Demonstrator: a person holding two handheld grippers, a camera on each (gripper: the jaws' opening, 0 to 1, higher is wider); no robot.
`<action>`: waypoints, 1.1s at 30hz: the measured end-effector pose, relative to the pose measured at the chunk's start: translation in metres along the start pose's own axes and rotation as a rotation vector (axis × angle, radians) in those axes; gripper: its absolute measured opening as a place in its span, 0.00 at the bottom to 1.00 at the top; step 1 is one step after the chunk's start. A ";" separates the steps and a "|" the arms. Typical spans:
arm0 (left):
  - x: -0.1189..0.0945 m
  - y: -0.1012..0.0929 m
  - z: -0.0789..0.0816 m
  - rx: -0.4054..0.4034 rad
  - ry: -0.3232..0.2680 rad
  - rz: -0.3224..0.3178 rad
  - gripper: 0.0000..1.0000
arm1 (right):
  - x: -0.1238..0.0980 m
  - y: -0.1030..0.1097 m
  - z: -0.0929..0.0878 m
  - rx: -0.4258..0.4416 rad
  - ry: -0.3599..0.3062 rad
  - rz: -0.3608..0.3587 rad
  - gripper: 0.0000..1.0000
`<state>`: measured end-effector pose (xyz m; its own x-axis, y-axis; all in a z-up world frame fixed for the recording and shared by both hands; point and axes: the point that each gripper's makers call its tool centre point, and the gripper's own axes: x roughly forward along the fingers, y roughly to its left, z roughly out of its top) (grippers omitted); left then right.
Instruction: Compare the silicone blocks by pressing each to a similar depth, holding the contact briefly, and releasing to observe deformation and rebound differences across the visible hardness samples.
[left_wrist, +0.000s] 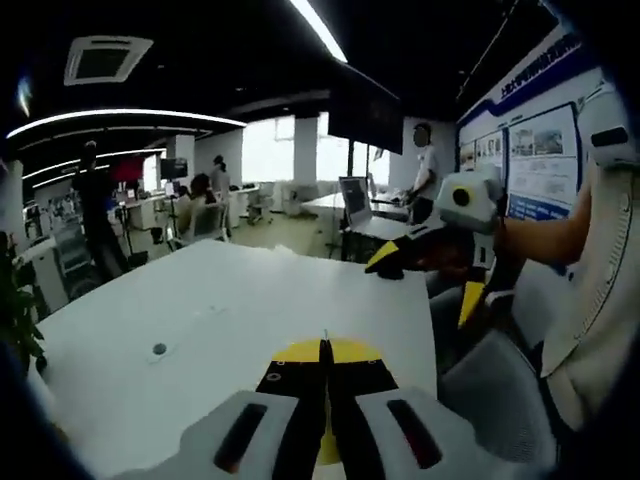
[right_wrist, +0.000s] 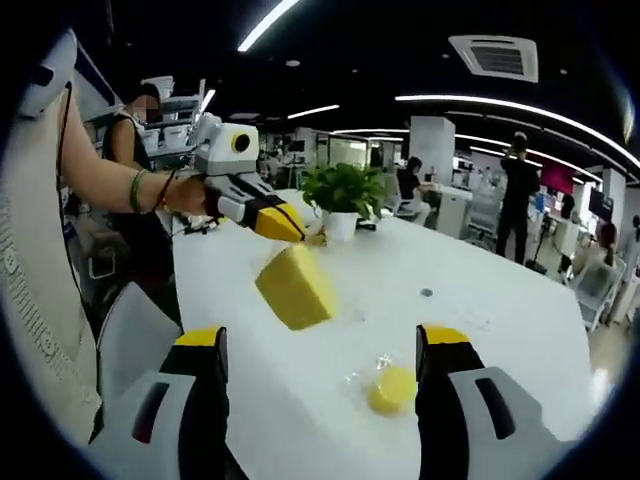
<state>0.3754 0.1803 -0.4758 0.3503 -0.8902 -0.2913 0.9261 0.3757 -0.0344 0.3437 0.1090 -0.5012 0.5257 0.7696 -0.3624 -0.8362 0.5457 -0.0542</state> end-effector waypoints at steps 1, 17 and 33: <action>0.001 0.000 0.000 0.010 0.003 -0.005 0.00 | 0.004 -0.001 0.002 -0.012 -0.001 0.011 0.71; 0.006 -0.002 0.004 0.023 0.000 -0.112 0.00 | 0.080 0.007 -0.003 -0.073 0.115 0.230 0.69; -0.001 -0.016 0.011 0.064 -0.007 -0.202 0.00 | 0.117 0.038 -0.006 -0.098 0.131 0.411 0.53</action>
<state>0.3619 0.1722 -0.4650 0.1576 -0.9477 -0.2776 0.9845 0.1726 -0.0304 0.3722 0.2176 -0.5508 0.1273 0.8643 -0.4866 -0.9859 0.1641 0.0336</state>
